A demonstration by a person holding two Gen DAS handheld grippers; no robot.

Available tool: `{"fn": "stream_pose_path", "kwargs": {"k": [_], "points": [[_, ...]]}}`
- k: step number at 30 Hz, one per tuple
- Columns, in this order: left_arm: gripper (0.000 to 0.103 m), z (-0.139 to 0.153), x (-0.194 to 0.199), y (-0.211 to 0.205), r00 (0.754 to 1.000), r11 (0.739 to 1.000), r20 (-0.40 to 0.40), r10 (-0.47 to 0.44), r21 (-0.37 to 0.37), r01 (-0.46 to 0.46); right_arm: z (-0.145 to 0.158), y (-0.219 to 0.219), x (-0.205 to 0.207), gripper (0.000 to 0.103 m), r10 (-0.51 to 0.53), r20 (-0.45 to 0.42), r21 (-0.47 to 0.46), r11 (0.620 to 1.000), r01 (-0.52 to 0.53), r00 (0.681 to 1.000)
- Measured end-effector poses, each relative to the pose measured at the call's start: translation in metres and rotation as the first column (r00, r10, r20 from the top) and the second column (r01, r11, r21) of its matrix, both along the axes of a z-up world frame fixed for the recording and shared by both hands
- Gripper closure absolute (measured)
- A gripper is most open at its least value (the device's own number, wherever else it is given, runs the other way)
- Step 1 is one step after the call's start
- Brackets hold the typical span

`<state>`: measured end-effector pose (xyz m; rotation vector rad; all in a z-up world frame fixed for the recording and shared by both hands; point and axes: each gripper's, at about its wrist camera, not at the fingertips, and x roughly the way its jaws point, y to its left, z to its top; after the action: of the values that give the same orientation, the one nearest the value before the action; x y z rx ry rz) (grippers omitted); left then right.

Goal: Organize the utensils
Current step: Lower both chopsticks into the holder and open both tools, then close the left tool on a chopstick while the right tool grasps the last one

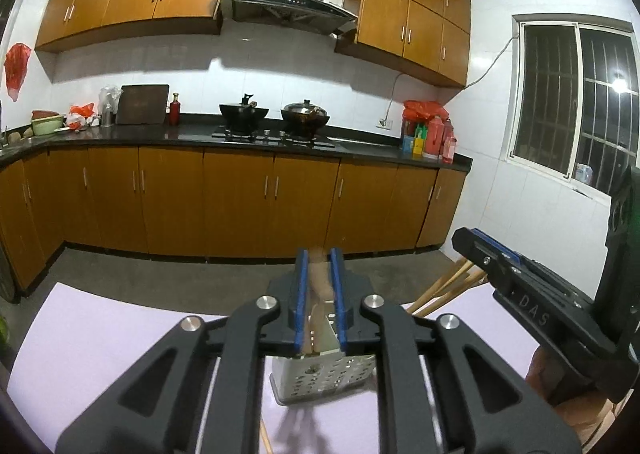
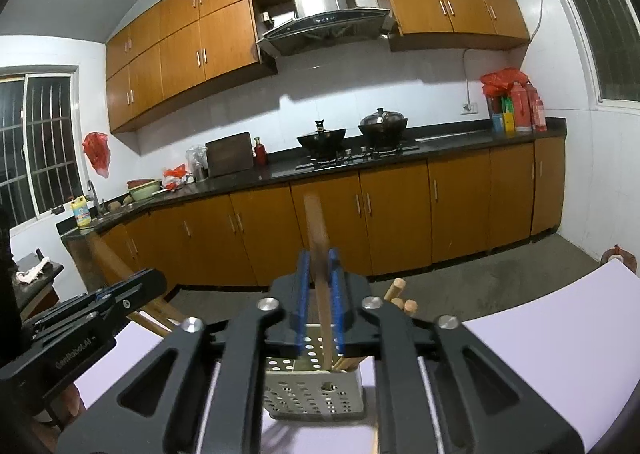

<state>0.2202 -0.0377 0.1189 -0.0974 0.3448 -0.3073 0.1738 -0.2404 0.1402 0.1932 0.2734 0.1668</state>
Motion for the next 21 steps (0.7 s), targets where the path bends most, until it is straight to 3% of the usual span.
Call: {"fn": "stream_pose_path", "kwargs": {"k": [5,13,17,21], "points": [[0.086,0.006,-0.005,0.002,1.000,1.000,0.011,0.004,-0.015,-0.003,0.011,-0.003,-0.013,0.074,-0.004,0.024,0.003,1.000,0.004,1.000],[0.080,0.011,-0.049,0.027,0.998,0.999,0.045,0.041,-0.033,-0.040,0.020,-0.028,-0.055,0.069,-0.060,0.046,0.002,0.998,0.060,0.997],[0.076,-0.022,-0.069,0.049,0.994,0.994,-0.026,0.108,0.000,-0.108,-0.012,-0.042,-0.064,0.069,-0.096,-0.053,-0.031,0.995,0.094,0.994],[0.076,-0.079,-0.072,0.063,0.973,0.989,-0.176,0.147,0.053,-0.140,-0.076,-0.052,-0.059,0.069,-0.103,-0.257,-0.050,0.994,0.093,0.961]]}}
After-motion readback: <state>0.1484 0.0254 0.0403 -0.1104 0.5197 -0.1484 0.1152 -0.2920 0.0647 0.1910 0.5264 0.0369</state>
